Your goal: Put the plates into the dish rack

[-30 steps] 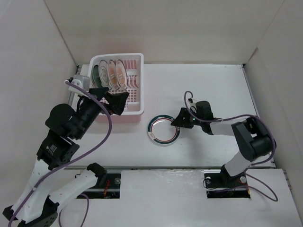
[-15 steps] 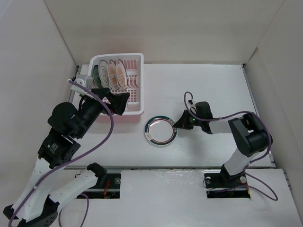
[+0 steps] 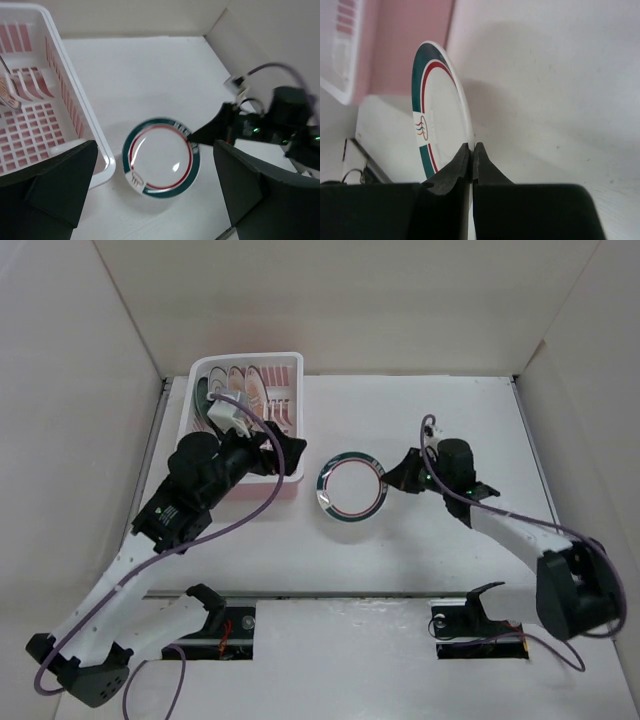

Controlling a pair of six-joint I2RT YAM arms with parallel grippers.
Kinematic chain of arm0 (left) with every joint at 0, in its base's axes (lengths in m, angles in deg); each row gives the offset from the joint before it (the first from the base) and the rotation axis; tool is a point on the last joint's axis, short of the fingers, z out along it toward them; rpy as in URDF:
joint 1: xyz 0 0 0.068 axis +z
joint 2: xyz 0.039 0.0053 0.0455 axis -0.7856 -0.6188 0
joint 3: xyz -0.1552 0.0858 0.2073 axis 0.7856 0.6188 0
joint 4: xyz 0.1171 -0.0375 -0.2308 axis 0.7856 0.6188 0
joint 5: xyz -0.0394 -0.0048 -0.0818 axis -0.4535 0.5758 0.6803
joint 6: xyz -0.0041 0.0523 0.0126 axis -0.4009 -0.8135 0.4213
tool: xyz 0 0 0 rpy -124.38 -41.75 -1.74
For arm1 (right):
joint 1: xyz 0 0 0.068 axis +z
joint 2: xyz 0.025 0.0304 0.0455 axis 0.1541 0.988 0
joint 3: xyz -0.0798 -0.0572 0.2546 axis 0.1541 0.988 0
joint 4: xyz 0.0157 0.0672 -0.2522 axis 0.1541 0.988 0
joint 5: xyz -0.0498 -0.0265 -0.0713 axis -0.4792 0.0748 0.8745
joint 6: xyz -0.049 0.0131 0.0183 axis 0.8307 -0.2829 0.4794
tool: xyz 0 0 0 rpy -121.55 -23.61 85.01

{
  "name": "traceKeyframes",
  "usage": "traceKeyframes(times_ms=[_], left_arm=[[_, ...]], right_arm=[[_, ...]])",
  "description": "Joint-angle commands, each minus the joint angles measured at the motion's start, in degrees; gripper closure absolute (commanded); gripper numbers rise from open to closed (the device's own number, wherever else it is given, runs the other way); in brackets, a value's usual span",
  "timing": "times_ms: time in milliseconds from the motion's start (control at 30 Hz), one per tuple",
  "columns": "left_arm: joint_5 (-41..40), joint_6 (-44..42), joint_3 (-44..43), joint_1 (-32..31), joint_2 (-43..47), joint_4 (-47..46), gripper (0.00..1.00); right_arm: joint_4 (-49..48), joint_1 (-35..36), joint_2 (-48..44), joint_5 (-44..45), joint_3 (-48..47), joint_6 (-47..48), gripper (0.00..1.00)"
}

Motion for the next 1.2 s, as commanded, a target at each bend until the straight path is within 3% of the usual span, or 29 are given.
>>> traceKeyframes(times_ms=[0, 200, 400, 633, 733, 833, 867, 1000, 1100, 1133, 1167], left_arm=[[2.36, 3.16, 2.85, -0.15, 0.02, -6.94, 0.0], [3.93, 4.48, 6.99, -0.15, -4.02, -12.47, 0.0], [10.35, 5.62, 9.88, -1.91, -8.59, -18.72, 0.0], [10.36, 5.63, 11.12, -2.97, -12.2, -21.72, 0.0], [9.74, 5.63, 11.12, -2.97, -12.73, -21.72, 0.07], [9.74, 5.01, 11.12, -2.97, -13.26, -22.24, 0.22], [9.74, 5.01, 11.73, -2.97, -13.26, -22.94, 0.41], [12.2, 5.54, 12.44, -2.97, -13.78, -26.63, 0.83], [14.92, 6.15, 12.96, -2.97, -14.39, -28.56, 0.87], [15.63, 6.15, 13.57, -2.97, -14.4, -29.96, 0.98], [16.33, 6.15, 13.58, -2.97, -14.92, -30.59, 1.0]], right_arm=[[6.81, -0.31, -9.08, 6.88, -6.87, 2.02, 1.0], [8.69, -0.31, -21.31, 6.37, -10.13, 4.67, 1.0], [8.69, -0.83, -22.03, -0.04, -11.98, 4.67, 1.0], [6.49, -0.83, -22.64, -6.72, -11.46, 4.67, 1.0], [6.49, -1.36, -23.69, -7.35, -11.46, 5.19, 1.0], [6.49, -1.89, -24.22, -8.58, -11.98, 5.19, 1.0], [6.49, -1.89, -24.22, -9.36, -11.98, 5.19, 1.0], [5.87, -1.89, -23.16, -11.65, -11.98, 5.19, 1.0], [4.56, -1.89, -23.16, -13.32, -11.98, 5.19, 1.0], [4.56, -1.89, -23.16, -13.32, -11.98, 5.19, 1.0], [4.55, -1.89, -23.16, -13.85, -11.98, 5.19, 1.0]])
